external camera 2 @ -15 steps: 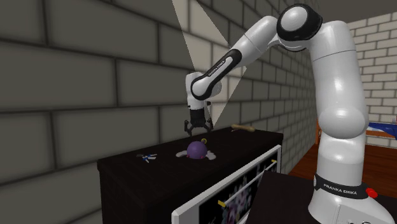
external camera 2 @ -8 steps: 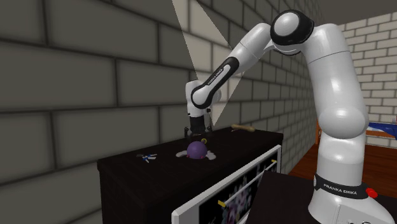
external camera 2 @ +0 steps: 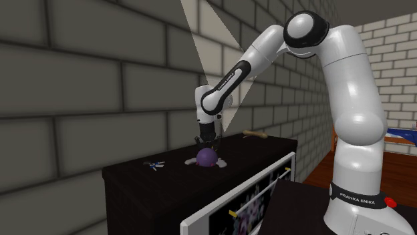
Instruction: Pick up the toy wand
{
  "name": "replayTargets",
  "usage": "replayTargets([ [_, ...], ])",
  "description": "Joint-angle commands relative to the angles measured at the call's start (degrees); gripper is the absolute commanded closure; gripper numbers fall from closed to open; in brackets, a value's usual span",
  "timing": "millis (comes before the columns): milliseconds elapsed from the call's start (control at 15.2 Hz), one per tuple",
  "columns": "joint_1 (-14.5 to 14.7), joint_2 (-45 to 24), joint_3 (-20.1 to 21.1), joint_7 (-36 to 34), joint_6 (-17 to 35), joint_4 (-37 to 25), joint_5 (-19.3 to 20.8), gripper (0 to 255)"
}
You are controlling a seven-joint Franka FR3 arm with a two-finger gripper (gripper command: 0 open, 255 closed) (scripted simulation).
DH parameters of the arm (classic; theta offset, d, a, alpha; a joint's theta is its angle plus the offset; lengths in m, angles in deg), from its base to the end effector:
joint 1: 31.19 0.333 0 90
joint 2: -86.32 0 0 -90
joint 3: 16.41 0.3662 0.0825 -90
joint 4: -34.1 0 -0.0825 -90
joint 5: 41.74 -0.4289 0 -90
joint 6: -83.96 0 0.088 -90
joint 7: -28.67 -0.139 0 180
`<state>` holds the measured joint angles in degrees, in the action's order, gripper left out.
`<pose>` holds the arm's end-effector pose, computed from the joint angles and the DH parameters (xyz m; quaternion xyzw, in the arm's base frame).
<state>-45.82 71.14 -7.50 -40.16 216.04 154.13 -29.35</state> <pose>0.6132 -0.0720 0.2772 0.8358 -0.5454 0.0096 0.0621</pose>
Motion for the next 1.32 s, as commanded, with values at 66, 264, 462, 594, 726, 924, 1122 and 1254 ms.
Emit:
replayTargets([
  [66, 0.0, 0.0, 0.0, 0.0, 0.0, 0.0, 0.0, 255],
  [264, -0.1, 0.9, 0.1, 0.4, -1.4, -0.5, -0.4, 255],
  [462, -0.2, 2.3, 0.3, 1.0, -3.4, -1.1, -1.0, 255],
  [594, -0.2, 3.2, 0.4, 1.4, -4.7, -1.6, -1.4, 255],
  [726, -0.3, 4.1, 0.5, 1.7, -6.1, -2.1, -1.7, 255],
  [924, -0.3, 5.3, 0.6, 2.2, -8.1, -3.0, -2.2, 255],
  [1122, -0.3, 6.5, 0.7, 2.7, -10.2, -3.9, -2.7, 255],
  [1254, -0.3, 6.5, 0.7, 2.7, -10.3, -4.0, -2.7, 255],
])
